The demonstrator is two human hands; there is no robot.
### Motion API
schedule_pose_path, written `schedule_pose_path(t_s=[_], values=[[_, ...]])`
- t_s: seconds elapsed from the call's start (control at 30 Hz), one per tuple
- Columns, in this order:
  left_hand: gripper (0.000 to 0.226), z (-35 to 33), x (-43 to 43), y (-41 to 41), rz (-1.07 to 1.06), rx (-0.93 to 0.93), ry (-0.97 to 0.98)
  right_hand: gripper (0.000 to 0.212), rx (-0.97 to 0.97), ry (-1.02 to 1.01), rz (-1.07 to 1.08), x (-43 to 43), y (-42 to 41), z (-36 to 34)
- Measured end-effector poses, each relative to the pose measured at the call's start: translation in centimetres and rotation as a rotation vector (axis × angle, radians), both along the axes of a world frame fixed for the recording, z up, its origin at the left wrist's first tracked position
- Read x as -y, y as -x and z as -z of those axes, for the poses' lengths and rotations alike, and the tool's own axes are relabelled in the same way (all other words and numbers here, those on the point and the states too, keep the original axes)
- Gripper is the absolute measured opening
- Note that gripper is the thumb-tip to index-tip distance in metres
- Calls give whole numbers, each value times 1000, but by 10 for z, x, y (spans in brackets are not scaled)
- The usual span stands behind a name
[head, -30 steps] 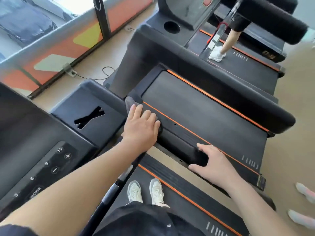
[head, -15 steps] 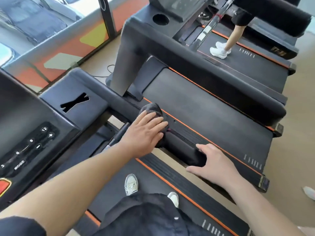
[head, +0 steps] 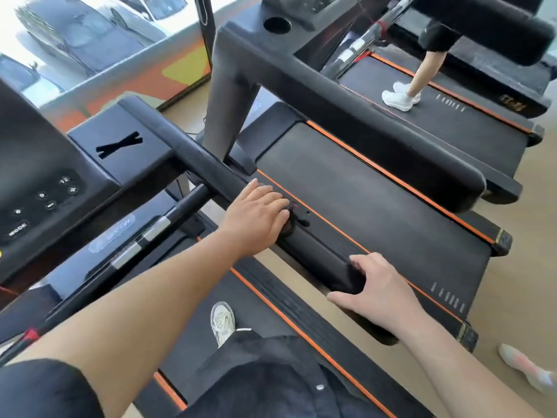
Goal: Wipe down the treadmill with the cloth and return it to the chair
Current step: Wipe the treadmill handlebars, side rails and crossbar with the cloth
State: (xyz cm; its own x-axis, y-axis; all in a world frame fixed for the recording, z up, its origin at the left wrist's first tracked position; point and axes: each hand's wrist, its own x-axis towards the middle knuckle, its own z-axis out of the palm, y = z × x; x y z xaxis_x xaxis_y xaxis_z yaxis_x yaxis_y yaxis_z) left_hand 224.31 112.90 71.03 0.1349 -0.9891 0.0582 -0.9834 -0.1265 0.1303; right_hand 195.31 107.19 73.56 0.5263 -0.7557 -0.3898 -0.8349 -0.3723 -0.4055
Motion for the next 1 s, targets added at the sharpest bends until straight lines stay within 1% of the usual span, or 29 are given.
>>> schedule_pose_path(t_s=[0.03,0.07,0.1,0.17,0.2,0.23,0.27,0.3,0.33,0.4,0.43,0.47,0.5,0.57,0.6,0.63,0.67,0.73,0.77,0.8,0.83,0.87,0.93,0.97,1.0], values=[[43,0,2,16,-98,16,12,91,-10,-3,0,0,3,1],[43,4,1,35,-150,-1,28,89,-10,-6,1,0,6,1],[43,9,-3,52,-136,-25,43,86,-4,-8,1,0,7,2],[45,17,-15,64,19,-84,45,82,-13,-2,-14,1,8,3],[46,18,-18,57,109,-77,47,83,-28,-1,-25,1,8,3],[46,16,-18,47,165,-58,32,84,-31,1,-29,1,7,4],[46,14,-16,36,173,-53,3,85,-23,7,-30,1,8,5],[45,13,-11,29,124,-47,5,85,-11,17,-30,0,9,6],[44,12,-5,30,32,-50,11,86,-3,19,-30,0,10,6],[42,7,-4,56,-162,-49,44,86,27,-7,-16,1,13,6],[41,9,-6,76,-181,-70,54,86,56,-30,-3,2,16,5],[42,13,-10,92,-126,-82,72,85,85,-54,15,4,18,4],[43,17,-15,99,-25,-93,70,84,108,-75,31,7,19,2],[43,17,-18,84,166,-107,33,85,116,-114,32,11,23,1],[42,14,-14,73,214,-96,17,86,99,-121,26,13,25,0],[42,12,-8,64,204,-81,1,85,73,-117,17,14,27,0],[43,11,-1,60,143,-60,-5,83,45,-110,5,13,29,0],[46,4,6,78,-30,-3,-31,81,20,-99,-11,11,32,1],[46,3,6,94,-66,18,-39,79,25,-94,-14,11,32,1],[44,4,2,110,-39,1,-25,78,31,-88,-16,10,33,0],[40,7,-5,120,36,-26,12,78,31,-84,-21,11,33,1],[39,9,-12,121,129,-79,27,78,23,-84,-30,11,33,1],[42,8,-12,101,279,-91,28,80,11,-107,-43,13,34,0],[44,8,-5,90,295,-79,-13,81,18,-121,-40,14,34,-1],[47,7,4,82,251,-67,-61,81,24,-136,-33,16,35,-3]])
